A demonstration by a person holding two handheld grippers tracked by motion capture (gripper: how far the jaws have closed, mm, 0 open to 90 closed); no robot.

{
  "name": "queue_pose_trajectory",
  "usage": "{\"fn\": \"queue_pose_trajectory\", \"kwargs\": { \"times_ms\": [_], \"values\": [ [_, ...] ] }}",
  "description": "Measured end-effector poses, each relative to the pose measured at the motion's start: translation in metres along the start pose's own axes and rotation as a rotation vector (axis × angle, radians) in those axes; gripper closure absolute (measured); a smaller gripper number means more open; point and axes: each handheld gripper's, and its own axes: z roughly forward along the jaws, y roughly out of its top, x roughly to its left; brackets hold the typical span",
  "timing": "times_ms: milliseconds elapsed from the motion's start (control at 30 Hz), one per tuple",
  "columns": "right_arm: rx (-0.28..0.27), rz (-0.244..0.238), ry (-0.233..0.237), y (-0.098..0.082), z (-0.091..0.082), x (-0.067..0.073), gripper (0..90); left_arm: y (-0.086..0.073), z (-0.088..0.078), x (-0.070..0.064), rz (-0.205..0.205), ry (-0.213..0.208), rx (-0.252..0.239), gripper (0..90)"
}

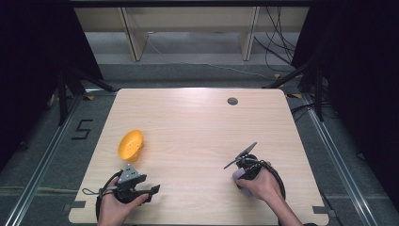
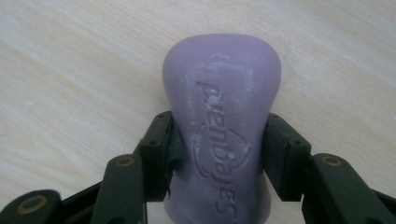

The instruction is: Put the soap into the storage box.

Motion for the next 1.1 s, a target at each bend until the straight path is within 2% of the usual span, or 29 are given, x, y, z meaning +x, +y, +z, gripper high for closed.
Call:
{"fn": "queue_pose_trajectory", "kwargs": {
  "times_ms": [67,100,133,167,200,267,333,367,433,467,500,600,733,767,833,900,1000,1033,1100],
  "values": [
    [-0.007,0.009,-0.005,-0.001,0.000,0.002,50.5,0.000,0.000,0.000,0.000,-0.001,0.000,30.4],
    [-0.015,-0.027,-0.006,-0.002,0.000,0.002,50.5,0.000,0.000,0.000,0.001,-0.001,0.001,30.4],
    [-0.022,-0.037,-0.003,-0.003,-0.001,0.003,50.5,0.000,0.000,0.001,0.007,0.008,0.008,30.4],
    [-0.019,-0.063,-0.002,-0.004,-0.002,0.003,50.5,0.000,-0.001,0.001,0.017,-0.006,0.020,30.4],
    [-0.042,-0.090,0.002,-0.006,-0.002,0.004,50.5,0.000,-0.001,0.001,0.012,-0.006,0.016,30.4],
    [-0.076,-0.147,-0.022,-0.009,-0.002,0.006,50.5,0.000,0.000,-0.001,0.003,-0.006,0.007,30.3],
    [-0.086,-0.158,-0.016,-0.010,-0.002,0.006,50.5,0.000,0.000,-0.001,0.005,-0.006,0.011,30.3],
    [-0.091,-0.184,-0.030,-0.012,-0.003,0.007,50.6,0.000,0.000,-0.001,0.006,-0.008,0.007,30.3],
    [-0.097,-0.179,-0.026,-0.013,-0.004,0.009,50.5,0.000,0.000,-0.001,0.005,-0.009,0.005,30.3],
    [-0.121,-0.212,-0.038,-0.015,-0.008,0.010,50.5,0.000,0.000,-0.001,0.004,-0.010,0.006,30.3],
    [-0.121,-0.212,-0.038,-0.015,-0.008,0.010,50.5,0.000,0.000,-0.001,0.004,-0.010,0.006,30.4],
    [-0.169,-0.262,-0.051,-0.017,-0.013,0.014,50.5,0.000,0.000,0.000,0.004,-0.008,0.004,30.3],
    [-0.226,-0.332,-0.095,-0.021,-0.019,0.018,50.5,-0.001,0.001,0.000,0.010,-0.004,0.005,30.3],
    [-0.249,-0.364,-0.114,-0.023,-0.021,0.019,50.5,-0.001,0.001,-0.001,0.010,-0.003,0.005,30.3],
    [-0.261,-0.354,-0.128,-0.025,-0.022,0.020,50.5,0.000,0.000,0.000,0.012,-0.007,0.014,30.3],
    [-0.310,-0.394,-0.158,-0.028,-0.025,0.018,50.5,-0.001,0.001,0.000,0.010,-0.005,0.002,30.4],
    [-0.327,-0.409,-0.162,-0.029,-0.026,0.017,50.5,0.000,0.001,-0.001,0.010,-0.009,0.009,30.3],
    [-0.350,-0.413,-0.186,-0.030,-0.028,0.016,50.6,0.000,0.001,-0.001,0.010,-0.007,0.014,30.3],
    [-0.365,-0.426,-0.204,-0.030,-0.028,0.016,50.6,0.000,0.001,-0.001,0.010,-0.007,0.013,30.3]
  ]
}}
